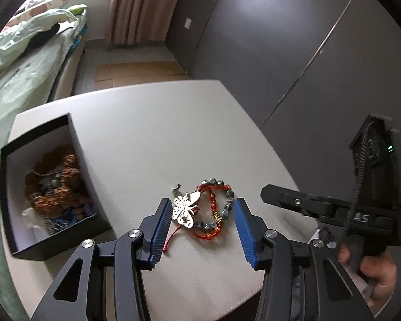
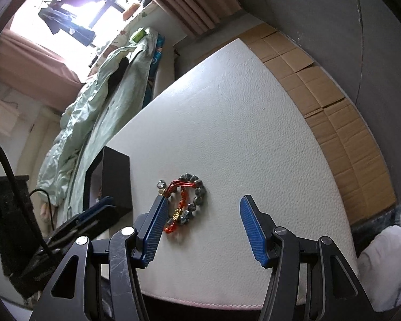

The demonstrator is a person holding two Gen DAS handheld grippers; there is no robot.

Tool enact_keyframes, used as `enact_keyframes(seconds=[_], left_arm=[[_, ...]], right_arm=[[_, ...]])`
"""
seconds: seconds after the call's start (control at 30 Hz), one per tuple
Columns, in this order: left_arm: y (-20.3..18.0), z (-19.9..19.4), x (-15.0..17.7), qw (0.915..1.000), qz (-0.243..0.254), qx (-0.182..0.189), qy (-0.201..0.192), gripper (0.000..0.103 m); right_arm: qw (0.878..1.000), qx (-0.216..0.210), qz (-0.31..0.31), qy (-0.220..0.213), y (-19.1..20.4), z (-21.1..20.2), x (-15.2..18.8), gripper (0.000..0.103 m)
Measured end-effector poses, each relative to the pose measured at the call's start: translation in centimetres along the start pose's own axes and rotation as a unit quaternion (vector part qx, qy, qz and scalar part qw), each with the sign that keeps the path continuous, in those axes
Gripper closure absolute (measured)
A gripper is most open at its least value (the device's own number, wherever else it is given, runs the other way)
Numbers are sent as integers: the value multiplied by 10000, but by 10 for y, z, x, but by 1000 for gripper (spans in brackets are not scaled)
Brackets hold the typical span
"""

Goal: Organize jewelry
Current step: 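Move the left gripper to the butterfly charm on the red-string bracelet, then grasp the butterfly charm with the left gripper while the right gripper grasps the stone bracelet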

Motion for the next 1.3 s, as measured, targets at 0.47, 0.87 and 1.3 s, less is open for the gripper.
enact_keyframes(seconds=[0.47, 0.87, 1.3], left_arm=[[14, 41, 2, 9992, -115, -201, 330, 78], [15, 14, -2, 9997, -196, 116, 26, 91], [17, -18, -7, 9988, -286, 311, -231, 91]], right_arm=[[9999, -149, 29, 75, 3, 5, -4, 46], [9997, -116, -153, 145, 19, 13, -5, 46], [9975, 327, -515, 354, 41, 40, -6, 59]])
Point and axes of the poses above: each gripper's, at about its wrist camera, not at the fingertips, and z roughly the way its jaws point, y to its left, x to its underside, the point moved 4 cm from there along z, roughly the way its jaws point, and after that the axes turned 11 degrees about x, right-handed, at the moved point
